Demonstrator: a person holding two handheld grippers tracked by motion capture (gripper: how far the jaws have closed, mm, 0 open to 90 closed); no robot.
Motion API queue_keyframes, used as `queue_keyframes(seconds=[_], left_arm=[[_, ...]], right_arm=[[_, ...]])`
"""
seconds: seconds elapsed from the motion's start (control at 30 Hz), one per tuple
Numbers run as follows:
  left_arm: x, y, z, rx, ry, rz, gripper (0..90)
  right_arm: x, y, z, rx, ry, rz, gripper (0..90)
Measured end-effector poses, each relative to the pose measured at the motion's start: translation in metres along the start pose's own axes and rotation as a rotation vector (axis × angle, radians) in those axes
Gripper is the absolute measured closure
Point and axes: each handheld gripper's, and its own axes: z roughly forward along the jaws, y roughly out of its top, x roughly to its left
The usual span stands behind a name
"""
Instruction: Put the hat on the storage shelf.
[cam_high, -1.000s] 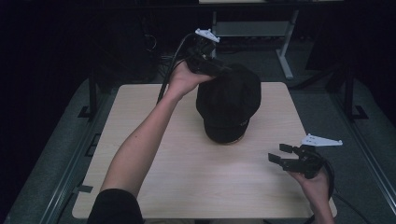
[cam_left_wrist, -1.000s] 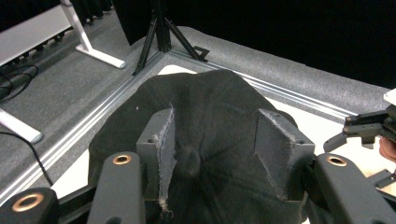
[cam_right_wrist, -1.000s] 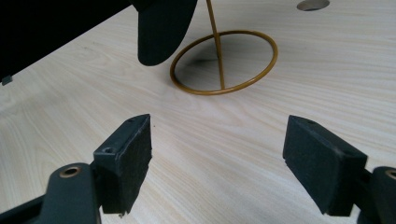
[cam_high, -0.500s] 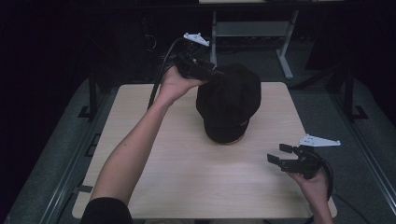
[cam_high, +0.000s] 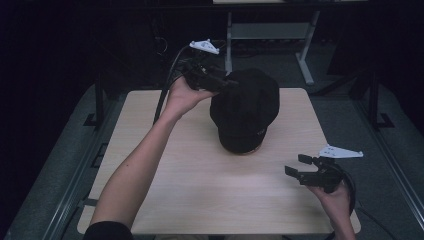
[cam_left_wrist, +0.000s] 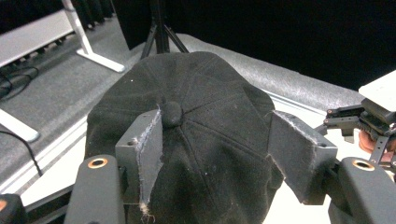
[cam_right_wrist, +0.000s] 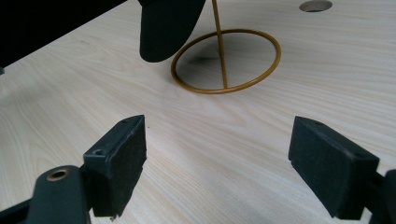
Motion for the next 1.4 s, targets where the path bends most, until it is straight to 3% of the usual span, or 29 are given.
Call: queue_keyframes(seconds=[0.53,0.77,1.4], left_arm=[[-0.004,-0.030,-0.029,-0.020,0.030,-0.039,33.1],[-0.009,-0.040,-0.038,-0.018,0.037,-0.035,32.7],[-0.010,-0.073,-0.060,-0.044,0.053,-0.071,29.4]], right_arm=[[0.002,0.000,-0.001,-0.019,0.000,-0.004,18.5],[0.007,0.000,0.002,0.002,-0.011,-0.035,18.4],[0.013,0.001,0.007,0.017,-0.013,-0.049,18.1]])
